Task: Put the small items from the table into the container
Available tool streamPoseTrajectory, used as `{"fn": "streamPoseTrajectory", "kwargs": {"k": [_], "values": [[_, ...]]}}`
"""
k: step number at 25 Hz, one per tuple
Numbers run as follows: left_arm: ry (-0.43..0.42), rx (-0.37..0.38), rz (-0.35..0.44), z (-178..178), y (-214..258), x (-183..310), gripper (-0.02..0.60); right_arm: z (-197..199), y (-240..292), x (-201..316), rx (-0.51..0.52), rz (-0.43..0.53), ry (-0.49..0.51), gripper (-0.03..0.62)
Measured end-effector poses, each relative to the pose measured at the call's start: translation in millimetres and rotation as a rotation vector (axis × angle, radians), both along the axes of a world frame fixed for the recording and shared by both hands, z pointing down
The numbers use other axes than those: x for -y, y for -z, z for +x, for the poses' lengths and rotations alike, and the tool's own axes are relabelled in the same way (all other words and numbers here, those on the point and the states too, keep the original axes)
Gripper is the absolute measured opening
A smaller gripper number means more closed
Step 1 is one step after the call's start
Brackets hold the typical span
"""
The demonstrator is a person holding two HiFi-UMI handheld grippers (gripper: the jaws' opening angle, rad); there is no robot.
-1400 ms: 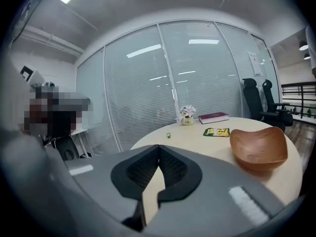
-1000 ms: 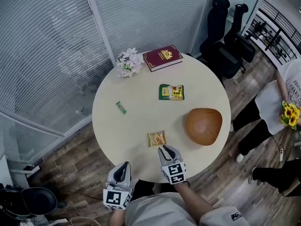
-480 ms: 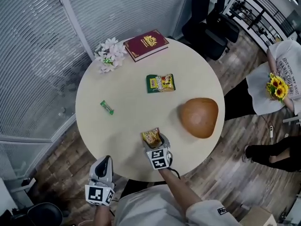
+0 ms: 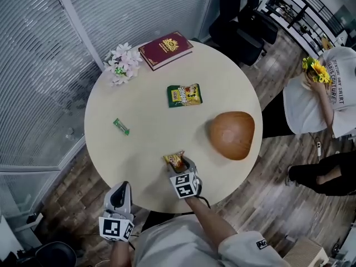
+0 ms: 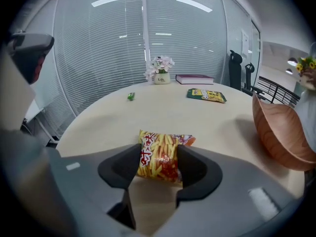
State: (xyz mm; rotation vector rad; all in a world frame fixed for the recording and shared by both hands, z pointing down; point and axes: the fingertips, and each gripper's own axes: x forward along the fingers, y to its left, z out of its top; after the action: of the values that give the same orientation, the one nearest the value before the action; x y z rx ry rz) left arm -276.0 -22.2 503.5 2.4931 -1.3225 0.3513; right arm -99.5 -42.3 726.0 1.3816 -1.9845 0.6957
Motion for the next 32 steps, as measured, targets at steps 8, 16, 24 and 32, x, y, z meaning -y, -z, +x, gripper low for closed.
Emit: {"fn": "streamPoseTrajectory", "kwargs": {"k": [8, 16, 24, 32], "values": [[0.023, 0.005, -0.003, 9, 0, 0, -0.003, -9, 10, 4, 0.064, 0.007, 0.058, 0.202], [0.002, -0.014, 0.019, 68, 9, -5, -0.003, 55, 88, -8, 0.143, 0.125, 0.026, 0.201], [-0.020, -0.004, 0.025, 123, 20, -2, -0.003, 234, 151, -7, 0.030, 0.281, -0.247, 0.204], [0.008, 0.019, 0.036, 157, 23, -12, -0.003, 314, 93, 28, -0.022, 0.081, -0.195, 0.210]]}}
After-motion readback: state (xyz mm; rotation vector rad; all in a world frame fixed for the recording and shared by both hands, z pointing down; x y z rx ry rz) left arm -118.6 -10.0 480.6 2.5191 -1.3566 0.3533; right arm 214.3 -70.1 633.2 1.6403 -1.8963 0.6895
